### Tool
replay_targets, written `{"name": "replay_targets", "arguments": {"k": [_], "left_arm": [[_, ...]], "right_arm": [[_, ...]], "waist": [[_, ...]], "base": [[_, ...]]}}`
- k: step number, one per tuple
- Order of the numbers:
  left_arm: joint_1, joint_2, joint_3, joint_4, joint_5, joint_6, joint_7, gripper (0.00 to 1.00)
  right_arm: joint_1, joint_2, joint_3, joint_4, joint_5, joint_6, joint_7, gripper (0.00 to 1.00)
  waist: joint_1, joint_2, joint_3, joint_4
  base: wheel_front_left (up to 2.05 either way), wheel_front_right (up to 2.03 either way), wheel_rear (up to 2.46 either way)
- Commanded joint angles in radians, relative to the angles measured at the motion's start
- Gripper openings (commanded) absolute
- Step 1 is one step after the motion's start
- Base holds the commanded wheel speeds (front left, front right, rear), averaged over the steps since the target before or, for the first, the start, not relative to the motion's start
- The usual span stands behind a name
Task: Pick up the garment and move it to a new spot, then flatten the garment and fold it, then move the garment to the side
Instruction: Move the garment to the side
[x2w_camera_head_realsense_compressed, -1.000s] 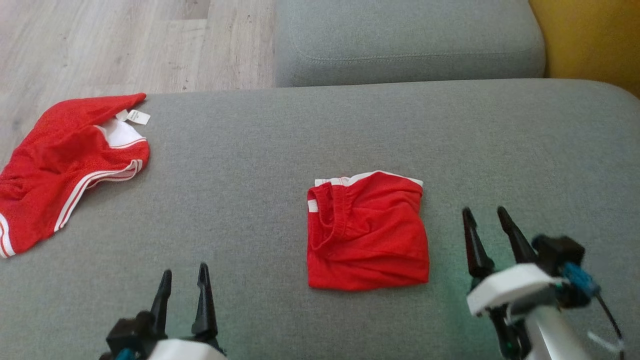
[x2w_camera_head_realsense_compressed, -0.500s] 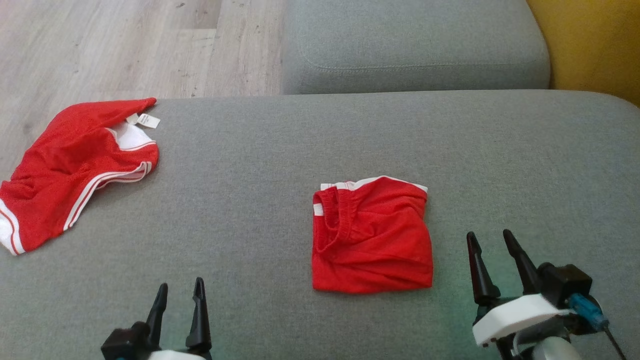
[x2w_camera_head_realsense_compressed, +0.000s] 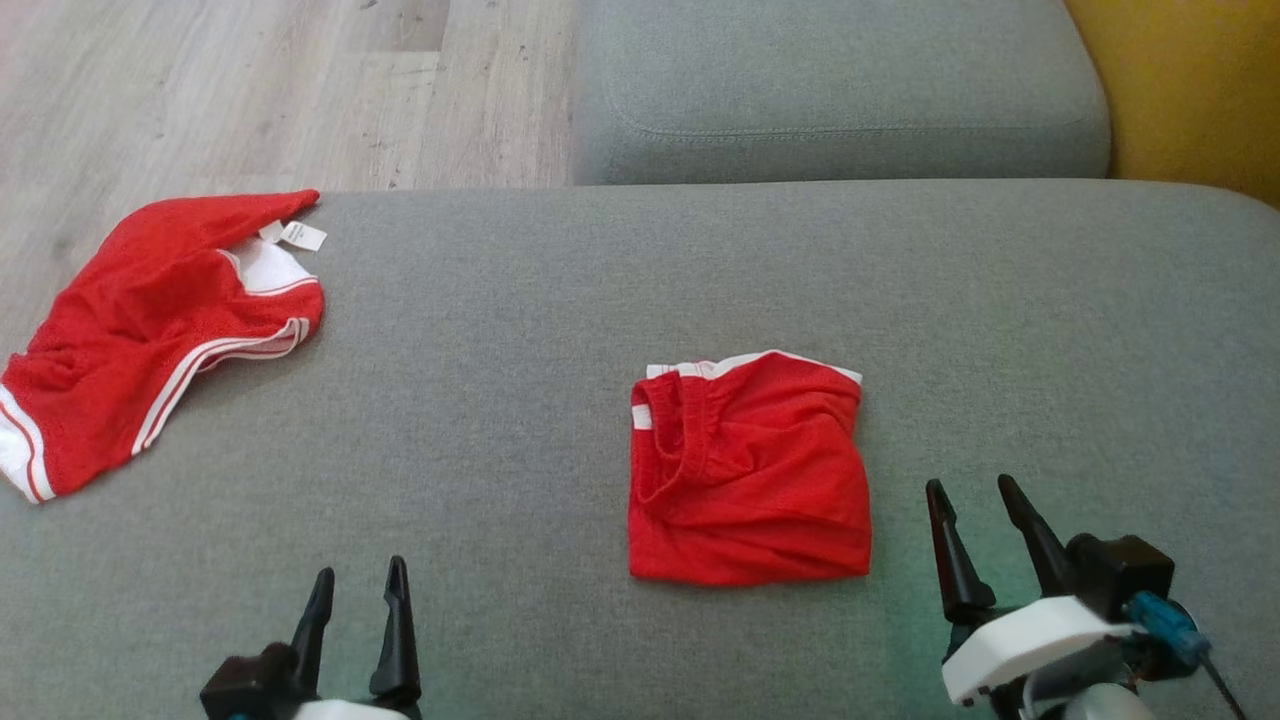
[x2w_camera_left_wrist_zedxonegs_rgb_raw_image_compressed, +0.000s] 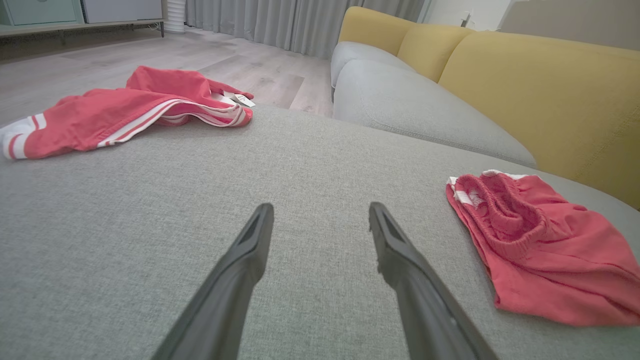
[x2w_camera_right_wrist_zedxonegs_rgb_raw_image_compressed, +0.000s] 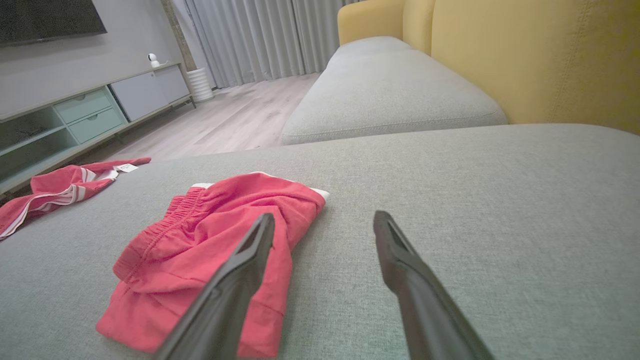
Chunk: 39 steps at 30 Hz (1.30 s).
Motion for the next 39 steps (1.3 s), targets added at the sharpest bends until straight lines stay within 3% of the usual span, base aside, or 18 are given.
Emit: {"name": "replay_targets", "arguments": {"k": [1,13,24,33,34,35,37,39], "left_arm": [[-0.042,0.014,0.028,-0.031,-0.002,0.006,-0.005,1.00],[-0.079,-0.007,0.001,-0.033,0.004,-0.002,-0.005,1.00],[-0.125,-0.052,-0.014,0.017,0.010,-0.029,-0.021,1.00],[-0.132,-0.068,-0.006,0.039,0.022,-0.044,-0.029,1.00],[-0.135,-0.069,-0.006,0.040,0.024,-0.046,-0.029,1.00],[-0.137,-0.070,-0.005,0.040,0.027,-0.047,-0.030,1.00],[-0.141,-0.070,-0.005,0.040,0.032,-0.050,-0.030,1.00],[-0.147,-0.070,-0.006,0.041,0.038,-0.053,-0.030,1.00]], "right_arm": [[-0.032,-0.003,0.024,-0.039,0.006,0.008,0.006,1.00],[-0.203,-0.003,-0.001,-0.028,0.031,0.008,0.170,1.00],[-0.309,-0.003,-0.058,0.149,-0.001,0.008,0.338,1.00],[-0.308,-0.003,-0.058,0.261,0.041,0.008,0.379,1.00],[-0.312,-0.003,-0.055,0.270,0.048,0.008,0.378,0.81],[-0.318,-0.003,-0.050,0.279,0.051,0.008,0.377,0.45],[-0.331,-0.003,-0.037,0.292,0.050,0.008,0.372,0.28],[-0.346,-0.003,-0.023,0.302,0.048,0.008,0.371,0.18]], "waist": [[0.0000,0.0000,0.004,0.002],[0.0000,0.0000,0.073,0.049],[0.0000,0.0000,0.136,0.153],[0.0000,0.0000,0.158,0.167],[0.0000,0.0000,0.162,0.165],[0.0000,0.0000,0.167,0.162],[0.0000,0.0000,0.178,0.152],[0.0000,0.0000,0.191,0.139]], "base": [[0.00,0.00,0.00],[0.00,0.00,0.00],[0.00,0.00,0.00],[0.00,0.00,0.00],[0.00,0.00,0.00],[0.00,0.00,0.00],[0.00,0.00,0.00],[0.00,0.00,0.00]]}}
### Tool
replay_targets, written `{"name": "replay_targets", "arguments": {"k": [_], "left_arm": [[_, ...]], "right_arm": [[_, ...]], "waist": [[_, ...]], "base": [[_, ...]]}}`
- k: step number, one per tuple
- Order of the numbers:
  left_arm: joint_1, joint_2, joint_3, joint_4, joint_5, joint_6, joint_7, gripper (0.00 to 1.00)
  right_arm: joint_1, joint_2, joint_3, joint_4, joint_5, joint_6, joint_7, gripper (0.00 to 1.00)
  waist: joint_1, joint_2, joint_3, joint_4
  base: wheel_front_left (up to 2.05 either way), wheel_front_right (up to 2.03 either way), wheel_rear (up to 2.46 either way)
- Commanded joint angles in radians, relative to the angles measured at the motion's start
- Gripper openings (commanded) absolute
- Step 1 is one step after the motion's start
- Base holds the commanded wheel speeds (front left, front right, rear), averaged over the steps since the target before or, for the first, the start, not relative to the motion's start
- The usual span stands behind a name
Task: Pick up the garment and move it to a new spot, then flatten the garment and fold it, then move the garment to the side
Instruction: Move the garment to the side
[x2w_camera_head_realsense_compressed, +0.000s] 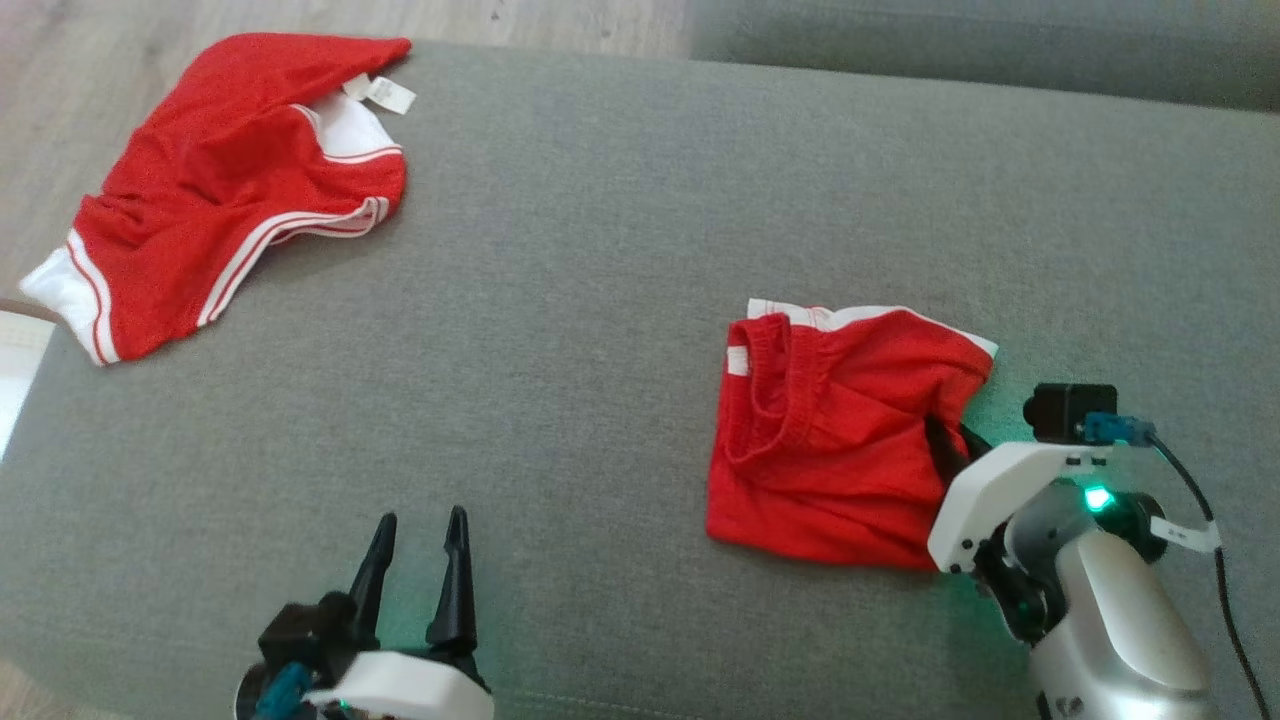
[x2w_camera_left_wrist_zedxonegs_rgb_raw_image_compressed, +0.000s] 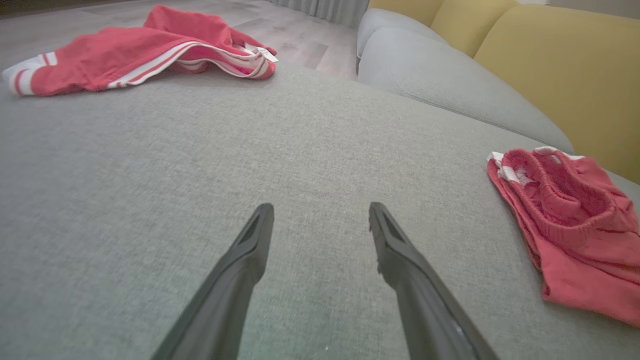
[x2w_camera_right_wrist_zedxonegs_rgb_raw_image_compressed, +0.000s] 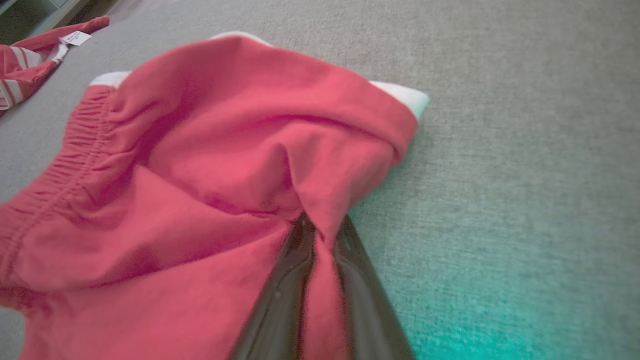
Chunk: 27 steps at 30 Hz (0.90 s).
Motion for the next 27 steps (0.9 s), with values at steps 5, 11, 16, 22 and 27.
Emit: {"name": "replay_targets", "arguments": {"k": [5,11,16,22,27], "left_arm": [[-0.072,-0.001,0.023,-0.027,0.031,-0.011,-0.013,1.00],[-0.101,0.013,0.020,-0.047,0.051,-0.011,-0.012,1.00],[-0.142,0.040,0.020,-0.083,0.072,-0.005,0.001,1.00],[-0.194,0.076,0.011,-0.126,0.100,-0.003,0.043,1.00],[-0.241,0.098,-0.004,-0.164,0.122,-0.005,0.086,1.00]], "right_arm": [[-0.067,-0.001,0.032,0.000,-0.021,0.007,-0.033,0.00],[-0.123,-0.006,-0.017,-0.064,-0.062,0.007,-0.078,0.00],[-0.154,-0.042,-0.050,-0.158,-0.089,0.007,-0.069,0.00],[-0.175,-0.068,-0.084,-0.228,-0.096,0.007,-0.051,0.00],[-0.189,-0.066,-0.094,-0.253,-0.083,0.007,-0.047,0.00]], "waist": [[0.0001,0.0000,0.051,-0.067],[0.0001,0.0000,0.113,-0.188],[0.0001,0.0000,0.173,-0.316],[0.0001,0.0000,0.230,-0.431],[0.0001,0.0000,0.271,-0.499]], "base": [[0.00,0.00,0.00],[0.00,0.00,0.00],[0.00,0.00,0.00],[0.00,0.00,0.00],[0.00,0.00,0.00]]}}
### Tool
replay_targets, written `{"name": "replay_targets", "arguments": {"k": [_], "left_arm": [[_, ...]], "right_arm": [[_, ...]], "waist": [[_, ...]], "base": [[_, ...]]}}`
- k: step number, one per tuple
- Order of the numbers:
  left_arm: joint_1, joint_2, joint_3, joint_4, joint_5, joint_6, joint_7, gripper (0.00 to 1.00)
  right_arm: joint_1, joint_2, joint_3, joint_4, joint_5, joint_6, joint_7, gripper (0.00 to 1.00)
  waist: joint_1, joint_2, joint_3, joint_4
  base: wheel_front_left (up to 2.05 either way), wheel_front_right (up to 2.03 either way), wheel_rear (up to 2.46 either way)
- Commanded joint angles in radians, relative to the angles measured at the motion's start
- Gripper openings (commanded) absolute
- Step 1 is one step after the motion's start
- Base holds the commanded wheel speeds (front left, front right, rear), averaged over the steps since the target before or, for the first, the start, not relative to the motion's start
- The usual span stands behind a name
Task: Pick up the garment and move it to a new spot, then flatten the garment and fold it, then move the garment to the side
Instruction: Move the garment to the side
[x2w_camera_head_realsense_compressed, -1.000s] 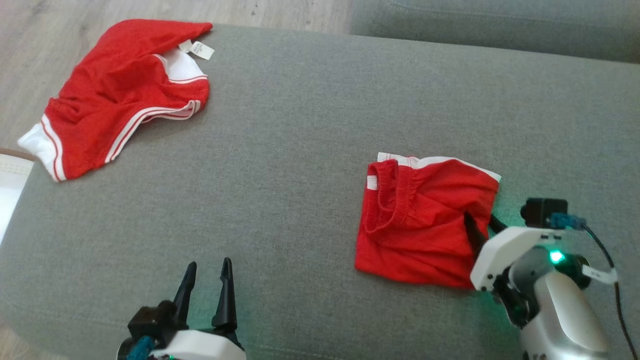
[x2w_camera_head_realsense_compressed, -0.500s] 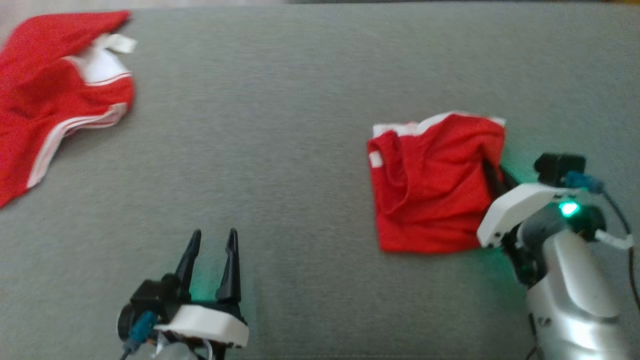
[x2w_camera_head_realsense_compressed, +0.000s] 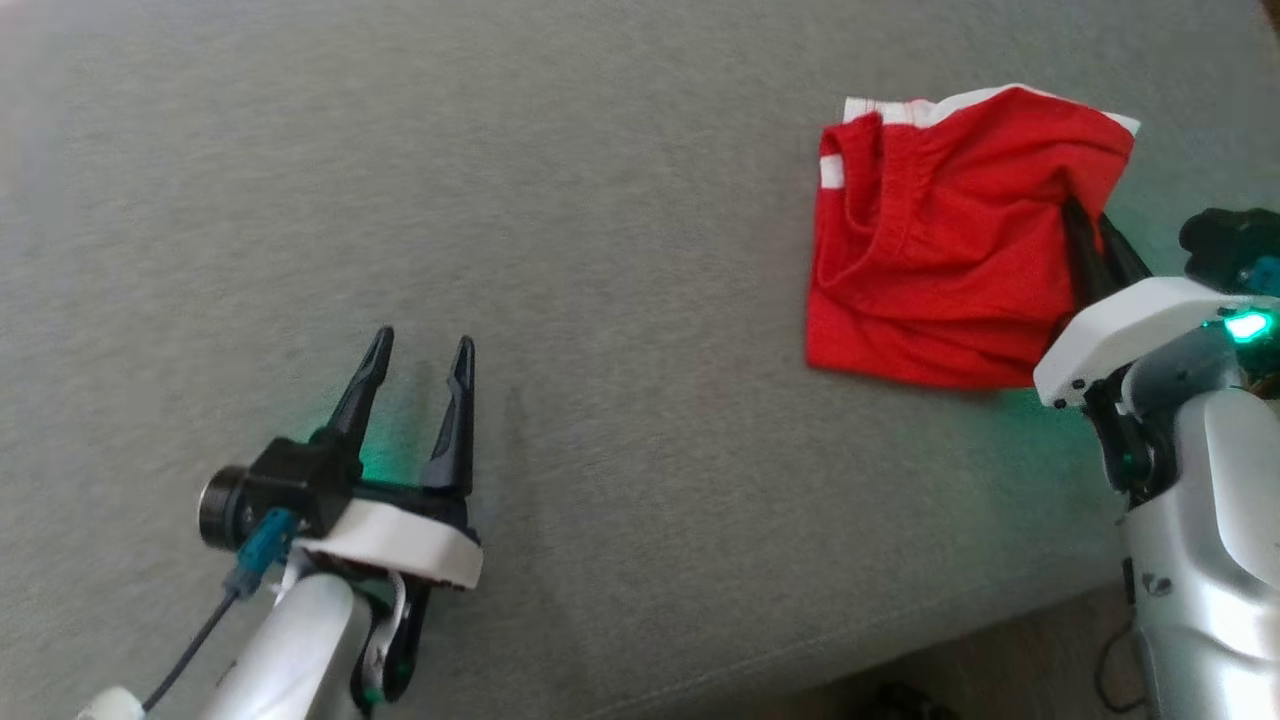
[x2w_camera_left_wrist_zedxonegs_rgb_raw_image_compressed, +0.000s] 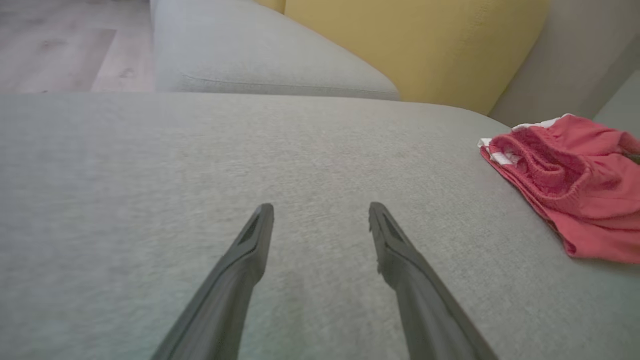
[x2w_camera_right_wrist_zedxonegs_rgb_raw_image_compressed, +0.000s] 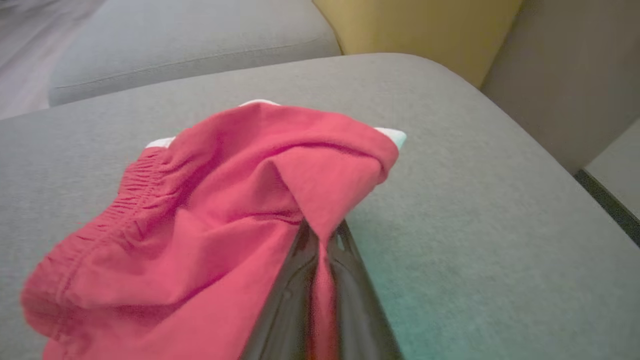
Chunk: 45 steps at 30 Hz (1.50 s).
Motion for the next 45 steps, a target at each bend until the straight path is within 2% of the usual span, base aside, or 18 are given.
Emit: {"name": "replay_targets", "arguments": {"k": [1,5,8,12,13,19,26,27,28,36,45], "left_arm": [[-0.032,0.021,0.021,-0.036,0.011,0.000,0.005,1.00],[-0.046,0.025,0.011,-0.055,0.018,0.002,0.024,1.00],[-0.052,0.028,0.006,-0.064,0.021,0.004,0.030,1.00],[-0.053,0.028,0.006,-0.075,0.020,0.010,0.029,1.00],[-0.051,0.027,0.005,-0.079,0.019,0.013,0.027,1.00],[-0.041,0.021,0.000,-0.084,0.012,0.016,0.018,1.00],[-0.030,0.017,-0.005,-0.084,0.006,0.022,0.008,1.00],[-0.029,0.017,-0.005,-0.084,0.005,0.022,0.008,1.00],[-0.028,0.018,-0.005,-0.083,0.005,0.023,0.008,1.00],[-0.026,0.019,-0.007,-0.083,0.000,0.030,0.008,1.00],[-0.014,0.017,0.008,-0.065,-0.026,0.036,-0.006,1.00]], "right_arm": [[-0.041,-0.003,0.014,-0.042,0.004,0.003,0.000,0.00],[-0.067,-0.007,0.015,-0.029,0.004,0.003,-0.007,0.00],[-0.105,-0.032,0.031,-0.002,0.003,0.003,0.008,0.00],[-0.174,-0.110,0.025,0.050,-0.021,0.003,0.026,0.00],[-0.205,-0.154,0.019,0.081,-0.030,0.003,0.042,0.00],[-0.277,-0.291,-0.022,0.162,-0.060,0.003,0.072,0.00],[-0.323,-0.404,-0.077,0.241,-0.104,0.003,0.065,0.00],[-0.327,-0.414,-0.082,0.247,-0.117,0.003,0.054,0.36],[-0.331,-0.420,-0.087,0.254,-0.130,0.003,0.042,1.00],[-0.345,-0.384,-0.082,0.287,-0.169,0.003,-0.040,1.00],[-0.343,-0.279,0.048,0.232,-0.125,0.003,-0.094,1.00]], "waist": [[-0.0002,0.0000,0.058,-0.063],[-0.0002,0.0000,0.068,-0.068],[-0.0002,0.0000,0.069,-0.046],[-0.0002,0.0000,0.070,0.007],[-0.0002,0.0000,0.072,0.037],[-0.0002,0.0000,0.077,0.123],[-0.0002,0.0000,0.073,0.174],[-0.0002,0.0000,0.072,0.176],[-0.0002,0.0000,0.070,0.176],[-0.0002,0.0000,0.050,0.162],[-0.0002,0.0000,-0.023,0.130]], "base": [[0.00,0.00,0.00],[0.00,0.00,0.00],[0.00,0.00,0.00],[0.00,0.00,0.00],[0.00,0.00,0.00],[0.00,0.00,0.00],[0.00,0.00,0.00],[0.00,0.00,0.00],[0.00,0.00,0.00],[0.00,0.00,0.00],[0.00,0.00,0.00]]}}
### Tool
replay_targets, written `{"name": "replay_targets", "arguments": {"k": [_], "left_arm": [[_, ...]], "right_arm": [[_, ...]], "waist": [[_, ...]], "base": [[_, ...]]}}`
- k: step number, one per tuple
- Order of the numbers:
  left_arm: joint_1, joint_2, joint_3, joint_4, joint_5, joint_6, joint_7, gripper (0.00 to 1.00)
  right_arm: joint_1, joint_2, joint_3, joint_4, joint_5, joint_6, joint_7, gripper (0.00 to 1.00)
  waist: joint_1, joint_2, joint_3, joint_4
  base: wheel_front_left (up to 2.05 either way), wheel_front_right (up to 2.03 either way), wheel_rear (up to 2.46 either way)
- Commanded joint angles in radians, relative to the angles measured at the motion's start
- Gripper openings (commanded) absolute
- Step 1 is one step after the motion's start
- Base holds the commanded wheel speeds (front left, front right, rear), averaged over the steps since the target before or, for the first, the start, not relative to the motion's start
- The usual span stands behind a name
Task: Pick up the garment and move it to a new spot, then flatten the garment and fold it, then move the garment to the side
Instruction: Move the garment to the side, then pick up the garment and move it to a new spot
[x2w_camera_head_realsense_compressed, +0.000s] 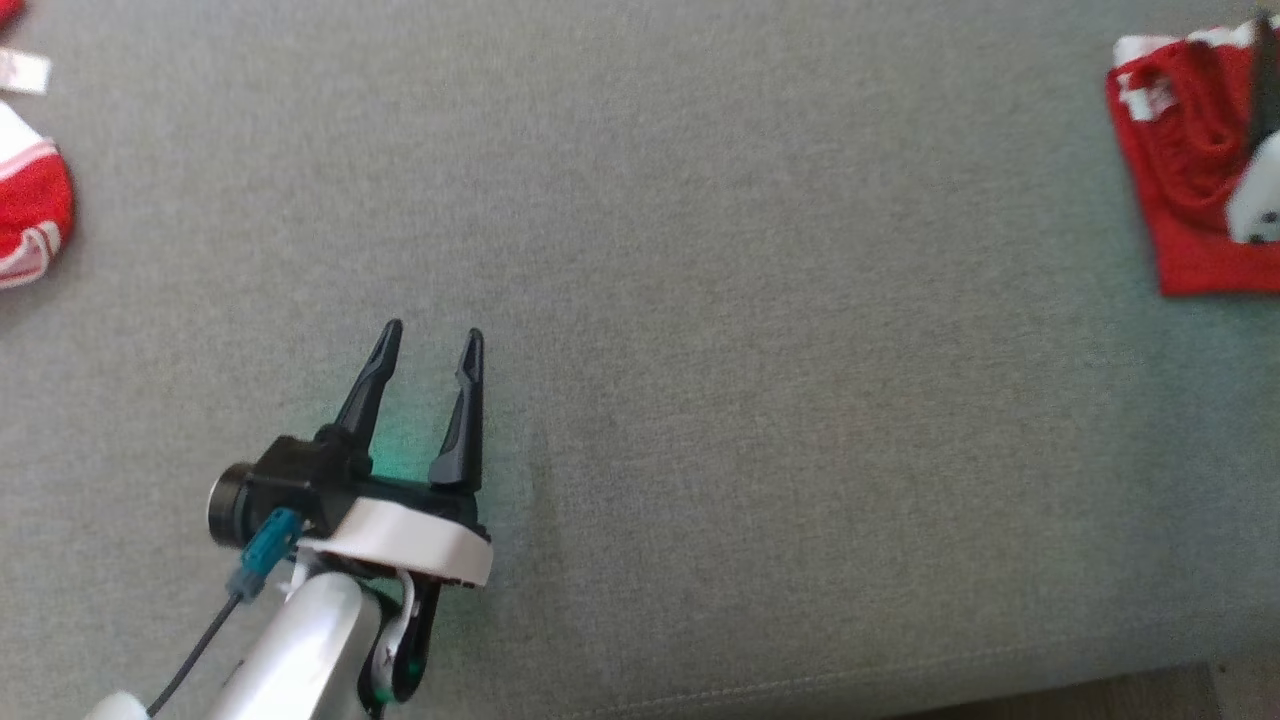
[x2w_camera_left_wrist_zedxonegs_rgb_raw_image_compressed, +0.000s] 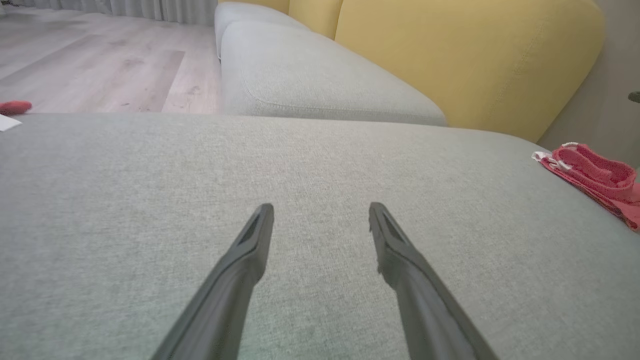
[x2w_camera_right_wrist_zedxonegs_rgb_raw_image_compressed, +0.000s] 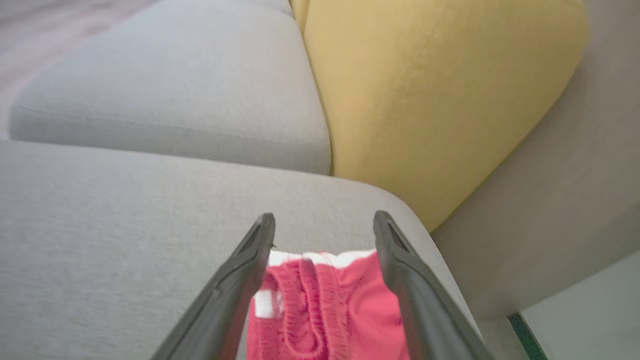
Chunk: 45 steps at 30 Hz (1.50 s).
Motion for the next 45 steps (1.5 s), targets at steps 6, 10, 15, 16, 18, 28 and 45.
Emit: {"name": "replay_targets", "arguments": {"k": [6,10,15,16,18,28,45], "left_arm": [[0.039,-0.006,0.066,0.020,-0.050,0.012,-0.051,1.00],[0.082,-0.006,0.093,0.047,-0.072,0.023,-0.070,1.00],[0.159,-0.002,0.126,0.067,-0.099,0.039,-0.086,1.00],[0.178,0.000,0.136,0.068,-0.106,0.044,-0.089,1.00],[0.216,0.005,0.156,0.069,-0.116,0.054,-0.094,1.00],[0.340,-0.002,0.175,0.060,-0.130,0.063,-0.104,1.00],[0.344,0.010,0.160,0.067,-0.131,0.061,-0.098,1.00]], "right_arm": [[0.054,0.059,0.109,-0.106,0.076,0.003,-0.056,1.00],[0.153,0.102,0.142,-0.164,0.109,0.003,-0.093,1.00],[0.331,0.173,0.126,-0.245,0.117,0.003,-0.132,1.00],[0.367,0.195,0.120,-0.265,0.114,0.003,-0.139,1.00],[0.436,0.238,0.111,-0.304,0.090,0.003,-0.158,1.00],[0.719,0.329,0.154,-0.441,0.075,0.003,-0.209,1.00],[0.824,0.330,0.219,-0.456,0.167,0.003,-0.235,1.00]], "waist": [[0.0000,0.0000,-0.138,0.006],[0.0000,0.0000,-0.211,0.029],[0.0000,0.0000,-0.293,0.070],[0.0000,0.0000,-0.305,0.076],[0.0000,0.0000,-0.329,0.085],[0.0000,0.0000,-0.399,0.128],[0.0000,0.0000,-0.417,0.139]], "base": [[0.00,0.00,0.00],[0.00,0.00,0.00],[0.00,0.00,0.00],[0.00,0.00,0.00],[0.00,0.00,0.00],[0.00,0.00,0.00],[0.00,0.00,0.00]]}}
